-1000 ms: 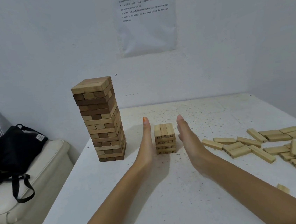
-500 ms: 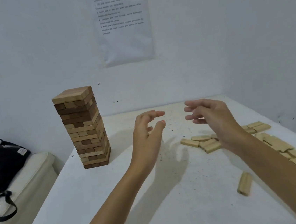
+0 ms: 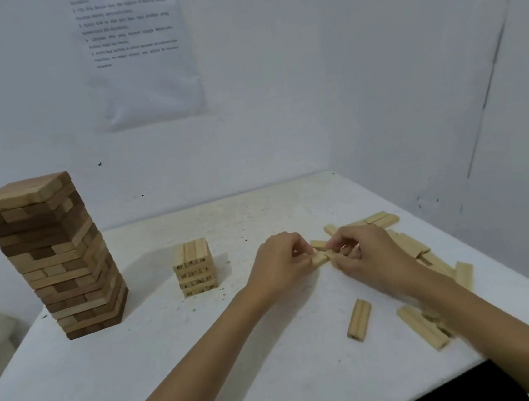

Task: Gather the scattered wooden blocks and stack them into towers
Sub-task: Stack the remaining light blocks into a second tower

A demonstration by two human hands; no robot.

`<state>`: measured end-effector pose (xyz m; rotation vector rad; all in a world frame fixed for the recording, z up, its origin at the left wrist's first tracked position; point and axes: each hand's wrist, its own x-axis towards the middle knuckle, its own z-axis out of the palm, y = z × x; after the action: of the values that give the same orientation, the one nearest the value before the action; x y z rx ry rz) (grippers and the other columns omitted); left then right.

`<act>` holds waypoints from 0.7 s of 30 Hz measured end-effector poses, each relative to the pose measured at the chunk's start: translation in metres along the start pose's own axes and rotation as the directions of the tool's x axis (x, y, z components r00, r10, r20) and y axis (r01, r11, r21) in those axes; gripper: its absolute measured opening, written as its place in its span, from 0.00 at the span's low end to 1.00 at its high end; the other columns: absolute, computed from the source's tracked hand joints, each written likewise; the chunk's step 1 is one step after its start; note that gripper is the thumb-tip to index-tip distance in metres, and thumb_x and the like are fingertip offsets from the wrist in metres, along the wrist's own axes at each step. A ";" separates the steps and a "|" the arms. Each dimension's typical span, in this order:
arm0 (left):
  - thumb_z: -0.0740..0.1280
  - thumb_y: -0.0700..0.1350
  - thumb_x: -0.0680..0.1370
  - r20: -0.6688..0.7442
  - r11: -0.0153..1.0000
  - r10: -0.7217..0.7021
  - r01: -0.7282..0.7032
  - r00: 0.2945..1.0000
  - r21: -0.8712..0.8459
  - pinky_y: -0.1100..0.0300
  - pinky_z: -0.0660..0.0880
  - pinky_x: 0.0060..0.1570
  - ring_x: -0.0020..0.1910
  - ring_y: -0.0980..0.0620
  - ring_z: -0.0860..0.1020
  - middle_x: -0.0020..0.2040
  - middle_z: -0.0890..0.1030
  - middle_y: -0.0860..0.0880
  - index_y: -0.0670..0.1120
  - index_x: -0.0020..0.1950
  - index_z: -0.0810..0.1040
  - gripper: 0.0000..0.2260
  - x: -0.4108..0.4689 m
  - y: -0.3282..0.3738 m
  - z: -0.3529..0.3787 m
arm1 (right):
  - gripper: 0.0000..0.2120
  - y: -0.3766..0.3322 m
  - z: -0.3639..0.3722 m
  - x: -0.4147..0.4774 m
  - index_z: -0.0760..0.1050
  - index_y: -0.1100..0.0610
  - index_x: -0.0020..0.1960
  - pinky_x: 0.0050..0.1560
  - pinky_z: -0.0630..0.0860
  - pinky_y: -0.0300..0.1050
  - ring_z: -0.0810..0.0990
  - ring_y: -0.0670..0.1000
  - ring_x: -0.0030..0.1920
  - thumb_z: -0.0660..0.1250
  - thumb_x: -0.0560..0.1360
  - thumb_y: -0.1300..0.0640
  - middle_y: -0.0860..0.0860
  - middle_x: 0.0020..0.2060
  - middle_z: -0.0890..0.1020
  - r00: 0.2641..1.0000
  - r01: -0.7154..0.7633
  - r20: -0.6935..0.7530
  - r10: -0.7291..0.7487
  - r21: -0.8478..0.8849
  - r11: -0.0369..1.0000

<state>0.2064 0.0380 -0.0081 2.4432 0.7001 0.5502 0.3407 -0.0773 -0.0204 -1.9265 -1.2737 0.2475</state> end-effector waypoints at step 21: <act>0.70 0.35 0.74 0.044 0.961 -0.054 0.064 0.998 -0.271 0.67 0.74 0.35 0.41 0.57 0.75 0.44 0.77 0.50 0.45 0.54 0.76 0.10 0.003 0.010 0.018 | 0.08 0.001 -0.028 -0.015 0.79 0.51 0.52 0.42 0.80 0.44 0.83 0.54 0.42 0.72 0.73 0.59 0.56 0.43 0.82 0.995 -0.056 -0.053 0.083 0.384 0.922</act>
<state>0.2217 0.0257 -0.0157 2.1645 0.6356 0.5394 0.3493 -0.1040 -0.0062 -1.6301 -1.0249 0.4302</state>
